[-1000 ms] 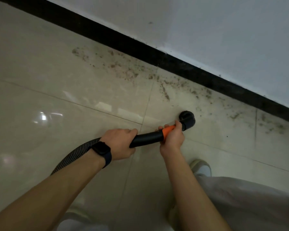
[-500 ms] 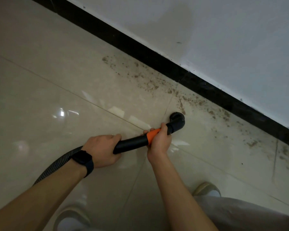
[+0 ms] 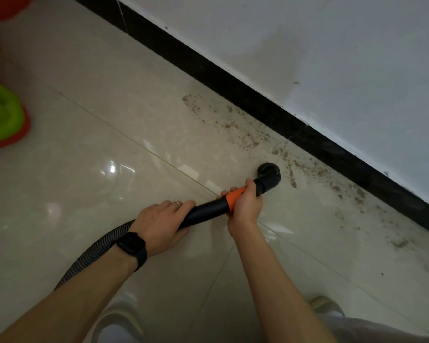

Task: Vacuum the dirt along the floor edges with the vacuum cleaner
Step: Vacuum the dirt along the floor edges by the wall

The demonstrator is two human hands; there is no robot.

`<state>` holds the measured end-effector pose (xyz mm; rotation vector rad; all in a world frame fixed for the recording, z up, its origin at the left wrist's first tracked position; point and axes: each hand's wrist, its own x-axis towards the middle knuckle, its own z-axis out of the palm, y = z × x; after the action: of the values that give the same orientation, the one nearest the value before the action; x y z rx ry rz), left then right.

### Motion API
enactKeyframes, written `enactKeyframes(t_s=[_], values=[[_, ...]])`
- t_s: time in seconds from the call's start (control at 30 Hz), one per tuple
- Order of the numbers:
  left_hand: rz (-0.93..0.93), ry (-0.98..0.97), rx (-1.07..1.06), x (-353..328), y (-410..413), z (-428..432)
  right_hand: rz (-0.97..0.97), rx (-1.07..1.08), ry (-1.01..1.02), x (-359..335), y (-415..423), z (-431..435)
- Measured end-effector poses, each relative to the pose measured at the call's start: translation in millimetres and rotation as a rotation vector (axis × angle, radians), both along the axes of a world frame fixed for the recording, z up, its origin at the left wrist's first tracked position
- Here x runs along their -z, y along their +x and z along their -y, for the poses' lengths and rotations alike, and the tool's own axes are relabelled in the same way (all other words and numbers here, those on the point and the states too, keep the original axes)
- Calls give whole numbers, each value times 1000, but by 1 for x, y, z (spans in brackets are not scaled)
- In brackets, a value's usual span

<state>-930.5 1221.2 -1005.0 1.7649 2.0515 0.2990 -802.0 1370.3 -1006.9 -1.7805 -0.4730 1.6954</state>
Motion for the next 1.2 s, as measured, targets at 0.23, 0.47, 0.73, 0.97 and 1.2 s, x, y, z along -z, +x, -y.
enactKeyframes(t_s=[0.23, 0.47, 0.73, 0.97, 1.2], values=[[-109, 106, -19, -4, -8, 5, -20, -70, -3, 0, -15, -2], [-132, 55, -122, 0, -21, 21, -7, -188, 1, -1, -47, 2], [-106, -24, -286, -1, -42, 45, -17, -330, -7, -2, -90, 18], [-126, -15, -332, 1, -44, 48, -13, -412, -3, -2, -106, 13], [-132, -39, -412, 6, -46, 44, -38, -511, 1, -5, -121, 5]])
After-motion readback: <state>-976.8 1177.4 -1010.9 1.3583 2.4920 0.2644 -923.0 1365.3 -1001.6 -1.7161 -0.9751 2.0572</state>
